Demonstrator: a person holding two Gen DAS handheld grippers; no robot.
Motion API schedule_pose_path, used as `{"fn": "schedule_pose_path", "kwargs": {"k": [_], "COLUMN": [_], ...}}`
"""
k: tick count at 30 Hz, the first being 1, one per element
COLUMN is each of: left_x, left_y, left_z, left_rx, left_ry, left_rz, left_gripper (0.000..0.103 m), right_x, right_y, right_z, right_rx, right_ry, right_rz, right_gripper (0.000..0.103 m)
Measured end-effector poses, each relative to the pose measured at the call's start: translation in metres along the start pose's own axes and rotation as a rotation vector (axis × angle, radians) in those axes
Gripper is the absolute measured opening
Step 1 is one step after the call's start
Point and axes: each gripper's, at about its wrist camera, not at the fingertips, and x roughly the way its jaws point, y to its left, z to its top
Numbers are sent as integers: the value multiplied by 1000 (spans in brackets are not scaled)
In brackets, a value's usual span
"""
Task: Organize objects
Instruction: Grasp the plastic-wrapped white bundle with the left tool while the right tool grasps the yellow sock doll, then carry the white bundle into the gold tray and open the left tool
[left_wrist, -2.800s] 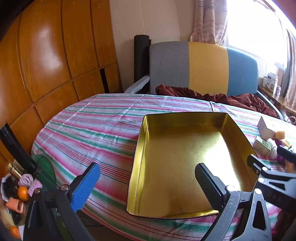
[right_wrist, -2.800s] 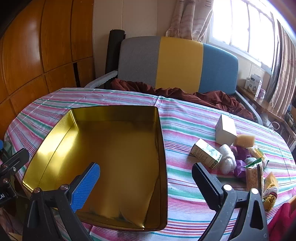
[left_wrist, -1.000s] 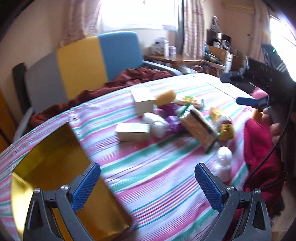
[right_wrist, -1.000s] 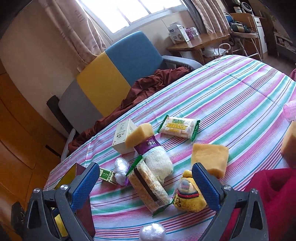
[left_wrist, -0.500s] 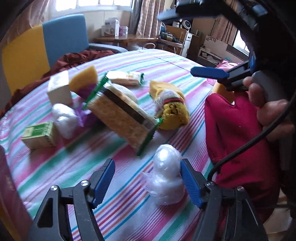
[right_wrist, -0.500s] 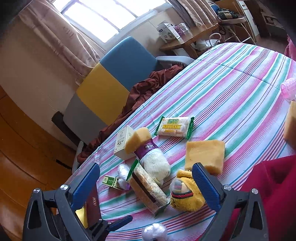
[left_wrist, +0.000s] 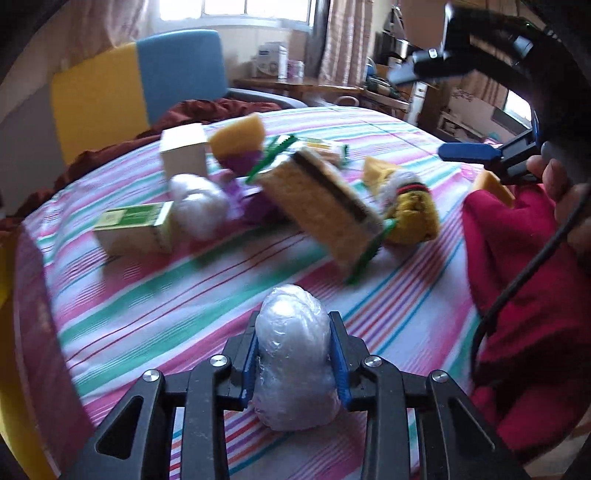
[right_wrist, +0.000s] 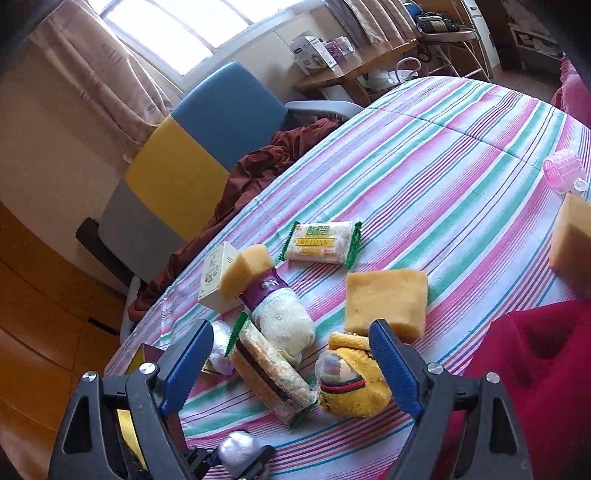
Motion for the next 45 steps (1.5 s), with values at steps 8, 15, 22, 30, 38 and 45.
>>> {"fn": "schedule_pose_path", "kwargs": {"k": [8, 15, 22, 30, 38, 45], "left_x": [-10, -12, -14, -16, -20, -32], "left_y": [16, 12, 11, 10, 5, 7], "left_z": [-19, -20, -21, -21, -22, -22], "left_rx": [-29, -27, -26, -17, 0, -6], "left_ry": [-37, -58, -73, -78, -73, -65], "left_rz": [62, 70, 66, 73, 110, 132], "left_gripper": [34, 35, 35, 35, 34, 34], "right_x": [24, 50, 66, 71, 63, 55], "right_y": [2, 2, -4, -1, -2, -6], "right_z": [1, -1, -3, -9, -13, -16], "right_rx": [8, 9, 31, -40, -55, -63], "right_ry": [125, 275, 379, 431, 407, 385], "right_rz": [-170, -305, -350, -324, -315, -319], "right_gripper": [75, 75, 70, 39, 38, 38]}}
